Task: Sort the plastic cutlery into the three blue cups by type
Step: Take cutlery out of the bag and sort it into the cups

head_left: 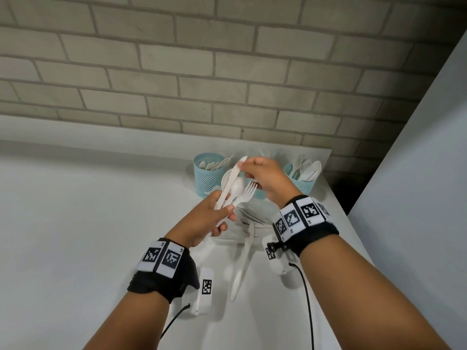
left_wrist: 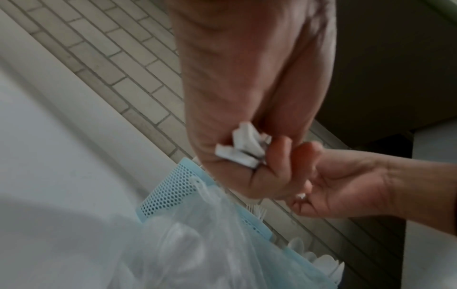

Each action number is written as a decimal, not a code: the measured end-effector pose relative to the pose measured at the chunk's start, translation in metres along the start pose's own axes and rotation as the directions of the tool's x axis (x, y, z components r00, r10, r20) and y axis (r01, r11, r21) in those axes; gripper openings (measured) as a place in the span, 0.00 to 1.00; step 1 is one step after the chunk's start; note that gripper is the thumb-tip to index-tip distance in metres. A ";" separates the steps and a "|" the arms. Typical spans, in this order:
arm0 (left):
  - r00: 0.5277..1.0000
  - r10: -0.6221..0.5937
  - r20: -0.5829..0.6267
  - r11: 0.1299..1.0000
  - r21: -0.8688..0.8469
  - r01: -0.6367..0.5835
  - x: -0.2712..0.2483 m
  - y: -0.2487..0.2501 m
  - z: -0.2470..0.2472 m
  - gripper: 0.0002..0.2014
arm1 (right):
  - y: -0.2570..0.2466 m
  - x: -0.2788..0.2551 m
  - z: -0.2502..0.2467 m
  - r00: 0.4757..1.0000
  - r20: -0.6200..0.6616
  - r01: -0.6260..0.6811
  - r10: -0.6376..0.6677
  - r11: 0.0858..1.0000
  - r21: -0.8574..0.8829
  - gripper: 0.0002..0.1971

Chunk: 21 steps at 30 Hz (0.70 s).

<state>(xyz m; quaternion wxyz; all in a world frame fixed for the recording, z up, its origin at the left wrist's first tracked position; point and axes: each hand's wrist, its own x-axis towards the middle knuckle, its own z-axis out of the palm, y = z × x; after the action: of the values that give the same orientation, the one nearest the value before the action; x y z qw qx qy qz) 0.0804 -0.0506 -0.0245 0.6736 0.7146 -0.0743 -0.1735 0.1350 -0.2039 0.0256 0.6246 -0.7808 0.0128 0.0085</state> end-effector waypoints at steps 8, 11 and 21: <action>0.971 0.018 -0.238 0.994 -0.100 -0.043 0.006 0.002 -0.026 0.10 | -0.060 0.062 0.015 0.872 -0.483 0.244 -0.079 0.926 0.289 0.03; 0.958 -0.006 -0.285 0.983 -0.176 -0.047 0.009 0.000 -0.031 0.10 | -0.057 0.077 0.032 0.831 -0.510 0.328 -0.222 0.936 0.127 0.05; 0.952 -0.021 -0.306 0.961 -0.269 -0.065 0.010 -0.001 -0.034 0.08 | -0.005 0.085 0.047 0.946 -0.163 0.212 -0.279 0.918 -0.336 0.17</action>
<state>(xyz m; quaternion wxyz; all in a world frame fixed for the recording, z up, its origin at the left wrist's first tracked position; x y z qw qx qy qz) 0.1011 -0.0220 -0.0258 0.7716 0.6313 0.0479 -0.0616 0.2202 -0.1578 0.0172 0.4838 -0.8620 -0.0223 -0.1499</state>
